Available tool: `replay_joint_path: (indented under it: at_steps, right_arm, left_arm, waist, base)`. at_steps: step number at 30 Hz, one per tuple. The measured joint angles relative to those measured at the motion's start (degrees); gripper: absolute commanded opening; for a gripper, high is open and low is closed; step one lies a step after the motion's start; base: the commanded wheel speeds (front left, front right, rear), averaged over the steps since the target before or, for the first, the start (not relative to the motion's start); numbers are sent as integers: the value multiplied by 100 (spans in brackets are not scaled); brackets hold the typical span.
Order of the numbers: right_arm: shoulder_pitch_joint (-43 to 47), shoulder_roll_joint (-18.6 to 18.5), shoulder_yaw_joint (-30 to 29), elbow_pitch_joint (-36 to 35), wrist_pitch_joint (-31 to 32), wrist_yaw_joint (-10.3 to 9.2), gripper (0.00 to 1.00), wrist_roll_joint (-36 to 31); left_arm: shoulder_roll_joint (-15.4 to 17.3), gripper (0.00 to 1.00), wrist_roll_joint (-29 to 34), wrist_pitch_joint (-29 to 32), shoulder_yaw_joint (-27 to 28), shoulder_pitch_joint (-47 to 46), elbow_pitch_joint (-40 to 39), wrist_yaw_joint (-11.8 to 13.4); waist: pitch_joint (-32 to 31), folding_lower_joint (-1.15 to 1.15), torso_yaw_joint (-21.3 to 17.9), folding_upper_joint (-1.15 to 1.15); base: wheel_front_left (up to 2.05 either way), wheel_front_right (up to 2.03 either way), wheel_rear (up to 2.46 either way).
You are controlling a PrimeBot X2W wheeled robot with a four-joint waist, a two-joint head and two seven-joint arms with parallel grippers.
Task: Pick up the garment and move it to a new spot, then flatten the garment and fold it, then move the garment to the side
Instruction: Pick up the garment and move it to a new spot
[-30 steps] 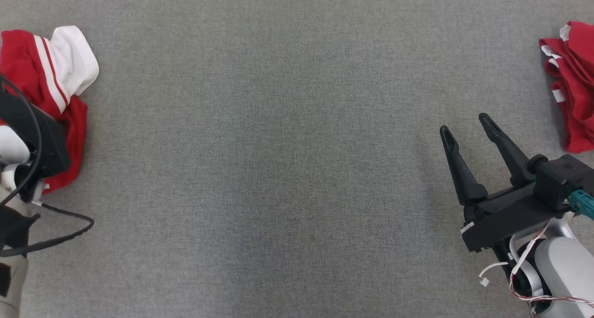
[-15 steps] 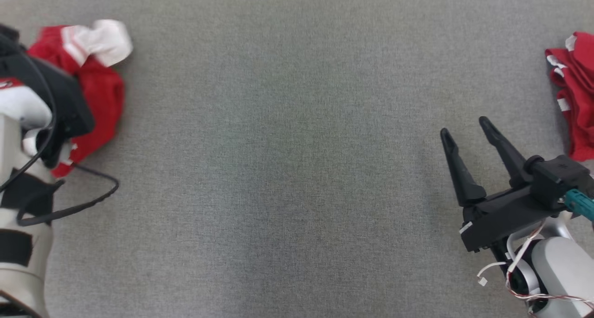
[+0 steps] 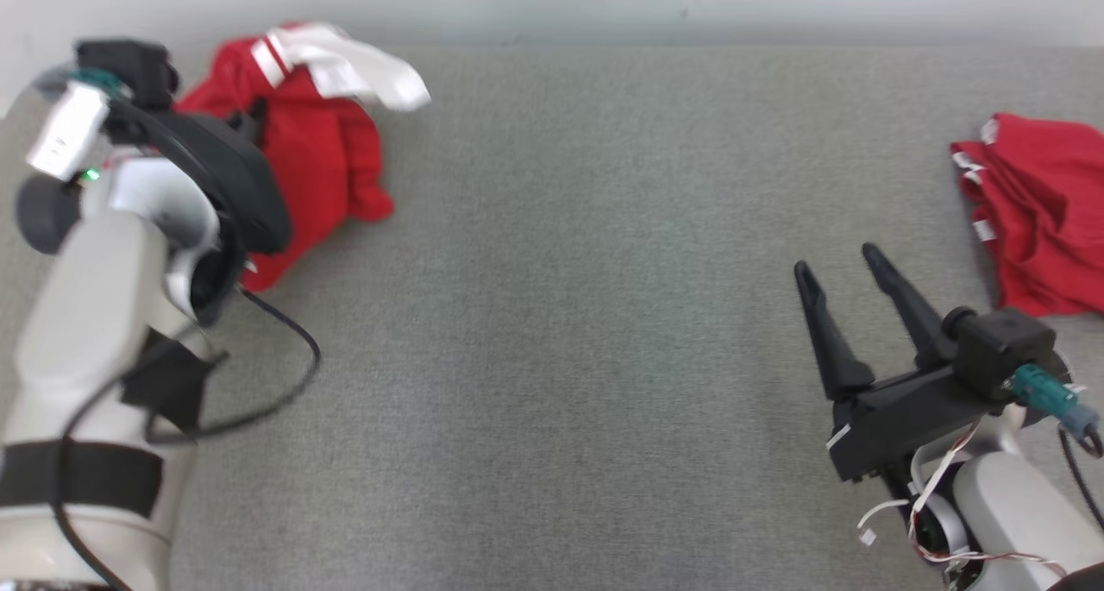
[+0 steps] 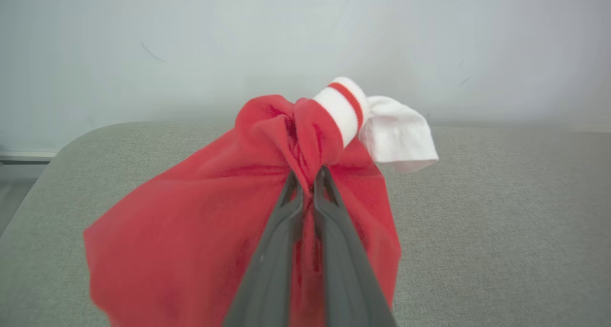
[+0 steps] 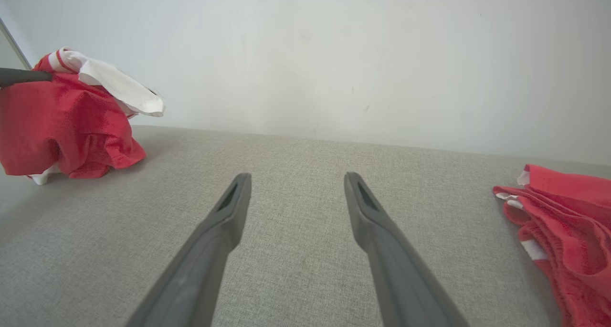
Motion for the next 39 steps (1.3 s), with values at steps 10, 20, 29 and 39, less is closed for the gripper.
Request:
replay_joint_path:
  at_steps: [10, 20, 29, 39]
  right_arm:
    - [179, 146, 51, 186, -148, 4, 100, 76]
    - [484, 148, -89, 240, -281, 3, 100, 152]
    - [647, 88, -254, 199, -383, -13, 100, 229]
    - [637, 108, -253, 181, -432, -23, 100, 230]
  left_arm:
    - [-189, 0, -514, -412, -1163, 756, -1005, 0]
    - [-377, 0, -913, -587, -1969, 1493, -1881, 0]
    - [-576, 0, -1145, -603, -2587, 1780, -2206, 0]
    - [-641, 0, -1311, -653, -3150, 2414, -2113, 0]
  waist:
    - [-351, 0, -411, 0]
    - [-531, -1, -905, 0]
    - [-508, 0, -1073, 0]
    - [-462, 0, -1073, 0]
  base:
    - [0, 0, 0]
    - [0, 0, 0]
    - [0, 0, 0]
    - [0, 0, 0]
